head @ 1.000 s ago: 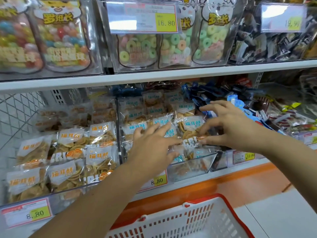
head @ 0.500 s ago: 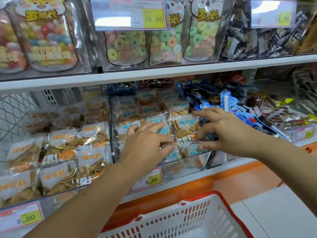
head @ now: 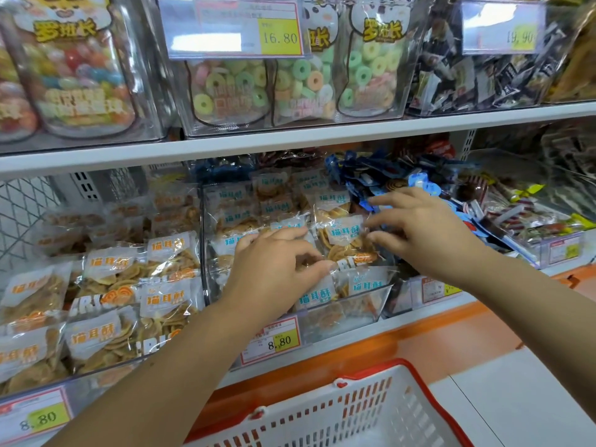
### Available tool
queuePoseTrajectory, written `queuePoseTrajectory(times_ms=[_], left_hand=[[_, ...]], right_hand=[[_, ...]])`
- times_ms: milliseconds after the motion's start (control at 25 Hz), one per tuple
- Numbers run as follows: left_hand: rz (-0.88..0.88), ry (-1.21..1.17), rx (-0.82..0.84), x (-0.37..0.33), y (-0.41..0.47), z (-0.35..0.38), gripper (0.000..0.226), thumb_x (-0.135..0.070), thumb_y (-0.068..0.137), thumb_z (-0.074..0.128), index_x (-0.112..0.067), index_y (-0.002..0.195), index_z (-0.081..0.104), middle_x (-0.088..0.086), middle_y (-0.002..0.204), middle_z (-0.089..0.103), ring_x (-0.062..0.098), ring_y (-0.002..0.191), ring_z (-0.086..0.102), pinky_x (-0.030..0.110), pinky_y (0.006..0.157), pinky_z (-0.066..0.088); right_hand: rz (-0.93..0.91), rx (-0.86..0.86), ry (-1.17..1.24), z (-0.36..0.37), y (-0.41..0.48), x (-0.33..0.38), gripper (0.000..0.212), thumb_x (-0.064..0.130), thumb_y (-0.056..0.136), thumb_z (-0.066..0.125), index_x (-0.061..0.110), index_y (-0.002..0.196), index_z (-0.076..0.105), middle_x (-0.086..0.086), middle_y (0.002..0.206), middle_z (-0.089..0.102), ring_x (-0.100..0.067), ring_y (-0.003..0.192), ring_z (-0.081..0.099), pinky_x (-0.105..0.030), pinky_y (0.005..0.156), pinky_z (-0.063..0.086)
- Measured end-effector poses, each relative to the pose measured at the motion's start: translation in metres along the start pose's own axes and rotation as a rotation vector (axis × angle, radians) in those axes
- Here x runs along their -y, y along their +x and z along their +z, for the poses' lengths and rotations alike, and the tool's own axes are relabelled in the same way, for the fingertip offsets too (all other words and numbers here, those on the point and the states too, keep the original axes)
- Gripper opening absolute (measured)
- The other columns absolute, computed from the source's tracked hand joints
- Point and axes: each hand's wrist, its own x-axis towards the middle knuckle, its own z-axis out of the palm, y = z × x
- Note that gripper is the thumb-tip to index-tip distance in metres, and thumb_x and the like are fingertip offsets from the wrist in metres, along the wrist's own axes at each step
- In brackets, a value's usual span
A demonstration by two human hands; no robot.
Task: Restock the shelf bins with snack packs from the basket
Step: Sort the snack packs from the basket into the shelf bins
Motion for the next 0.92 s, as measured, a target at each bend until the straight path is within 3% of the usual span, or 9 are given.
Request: queuePoseTrajectory(times_ms=[160, 360, 560, 640, 760, 920], left_hand=[[0.041, 0.085, 0.040, -0.016, 0.005, 0.011, 0.038, -0.069, 0.084, 0.053, -0.050, 0.115, 0.064, -0.020, 0.157, 0.026, 0.009, 0.146, 0.015, 0.042, 0.116, 0.004], [0.057, 0.073, 0.063, -0.017, 0.008, 0.012, 0.027, -0.061, 0.087, 0.055, -0.047, 0.107, 0.068, -0.020, 0.157, 0.025, 0.011, 0.147, 0.012, 0.043, 0.116, 0.004], [0.093, 0.112, 0.172, 0.010, -0.002, -0.028, 0.029, -0.062, 0.075, 0.068, -0.043, 0.095, 0.059, -0.025, 0.147, 0.029, 0.004, 0.141, 0.016, 0.039, 0.115, 0.009], [0.111, 0.205, 0.223, 0.018, -0.008, -0.028, 0.026, -0.059, 0.078, 0.068, -0.044, 0.098, 0.061, -0.026, 0.147, 0.030, 0.004, 0.141, 0.018, 0.038, 0.116, 0.008], [0.133, 0.180, 0.132, 0.024, -0.012, -0.020, 0.013, -0.052, 0.086, 0.063, -0.044, 0.095, 0.067, -0.027, 0.145, 0.039, 0.003, 0.139, 0.025, 0.037, 0.116, 0.010], [0.057, 0.046, 0.061, 0.028, -0.014, -0.017, 0.013, -0.045, 0.092, 0.059, -0.042, 0.089, 0.071, -0.028, 0.140, 0.047, 0.002, 0.139, 0.028, 0.037, 0.114, 0.013]], right_hand=[[0.085, 0.059, -0.182, 0.013, 0.002, -0.003, 0.051, 0.051, 0.085, 0.063, 0.036, 0.134, 0.056, -0.006, 0.153, 0.037, -0.032, 0.142, 0.026, -0.051, 0.109, 0.027], [0.120, 0.136, -0.199, 0.006, 0.003, 0.000, 0.051, 0.059, 0.086, 0.055, 0.047, 0.136, 0.049, -0.002, 0.160, 0.023, -0.029, 0.147, 0.014, -0.049, 0.114, 0.018], [-0.005, 0.232, 0.018, -0.017, -0.012, 0.003, 0.057, 0.075, 0.067, 0.044, 0.043, 0.107, 0.071, 0.006, 0.146, 0.044, -0.020, 0.138, 0.026, -0.051, 0.109, 0.031], [-0.027, 0.225, 0.004, -0.005, -0.020, 0.006, 0.043, 0.068, 0.071, 0.055, 0.042, 0.099, 0.074, 0.003, 0.143, 0.048, -0.023, 0.133, 0.034, -0.054, 0.103, 0.036], [-0.056, 0.132, 0.007, 0.007, -0.021, 0.005, 0.015, 0.049, 0.076, 0.070, 0.038, 0.083, 0.077, -0.001, 0.134, 0.057, -0.027, 0.125, 0.045, -0.056, 0.093, 0.043], [0.002, 0.106, -0.057, 0.005, -0.017, 0.015, 0.016, 0.046, 0.080, 0.071, 0.033, 0.087, 0.077, 0.001, 0.134, 0.057, -0.026, 0.129, 0.042, -0.048, 0.097, 0.040]])
